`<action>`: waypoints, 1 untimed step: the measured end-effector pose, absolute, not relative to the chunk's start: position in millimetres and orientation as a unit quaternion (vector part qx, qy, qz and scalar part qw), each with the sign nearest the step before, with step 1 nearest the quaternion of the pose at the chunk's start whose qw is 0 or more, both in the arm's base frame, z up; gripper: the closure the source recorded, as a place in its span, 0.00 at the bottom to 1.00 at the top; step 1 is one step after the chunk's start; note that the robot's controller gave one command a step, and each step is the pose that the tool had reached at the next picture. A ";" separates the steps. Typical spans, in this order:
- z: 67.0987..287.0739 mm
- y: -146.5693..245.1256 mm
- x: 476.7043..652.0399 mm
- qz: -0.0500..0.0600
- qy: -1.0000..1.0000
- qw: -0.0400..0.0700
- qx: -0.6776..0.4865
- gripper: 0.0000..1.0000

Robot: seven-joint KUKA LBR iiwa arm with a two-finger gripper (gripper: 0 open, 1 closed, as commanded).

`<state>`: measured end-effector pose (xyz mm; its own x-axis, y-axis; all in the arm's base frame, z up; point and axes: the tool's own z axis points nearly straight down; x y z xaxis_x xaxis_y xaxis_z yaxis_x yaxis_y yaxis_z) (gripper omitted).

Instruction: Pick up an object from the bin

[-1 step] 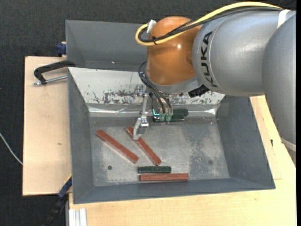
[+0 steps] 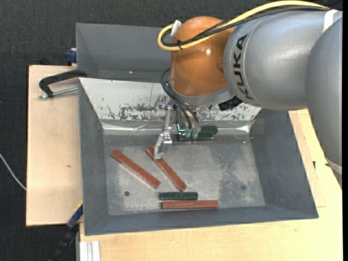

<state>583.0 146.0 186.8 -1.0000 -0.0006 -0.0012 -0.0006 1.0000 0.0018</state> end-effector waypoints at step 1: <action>148.7 160.3 576.9 0.001 1.000 0.004 0.028 0.00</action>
Offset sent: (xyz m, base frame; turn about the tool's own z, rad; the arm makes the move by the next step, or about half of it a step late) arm -0.0067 0.0530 -0.1168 0.1910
